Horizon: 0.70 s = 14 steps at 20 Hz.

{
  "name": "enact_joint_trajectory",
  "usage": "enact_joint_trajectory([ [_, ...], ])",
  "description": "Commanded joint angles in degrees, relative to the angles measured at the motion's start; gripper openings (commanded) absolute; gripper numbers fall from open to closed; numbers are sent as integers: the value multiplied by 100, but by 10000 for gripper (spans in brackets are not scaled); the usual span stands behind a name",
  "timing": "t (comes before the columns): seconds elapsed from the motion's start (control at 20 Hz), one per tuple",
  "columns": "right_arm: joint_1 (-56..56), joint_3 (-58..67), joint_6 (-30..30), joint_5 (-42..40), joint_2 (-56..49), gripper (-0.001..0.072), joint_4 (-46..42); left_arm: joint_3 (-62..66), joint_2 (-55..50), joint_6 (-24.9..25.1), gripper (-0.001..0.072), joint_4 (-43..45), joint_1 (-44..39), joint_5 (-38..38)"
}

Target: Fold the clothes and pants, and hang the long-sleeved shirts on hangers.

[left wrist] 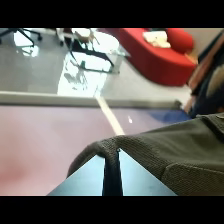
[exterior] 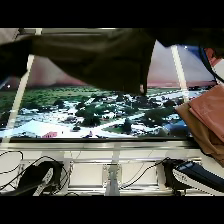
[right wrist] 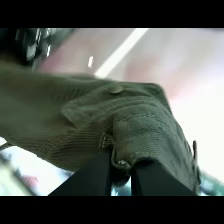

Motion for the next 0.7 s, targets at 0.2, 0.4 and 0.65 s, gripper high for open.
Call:
enact_joint_trajectory([
  [0.2,1023,57,249,2107,946,78,542,17,1049,-835,22,111,-2,-1932],
  [0.4,1353,-903,402,920,999,78,-109,-210,640,-1377,23,109,-4,-1971],
  [0.65,1182,-3626,977,-1910,780,77,-1521,-1003,-911,-1523,23,116,-7,-1810],
])
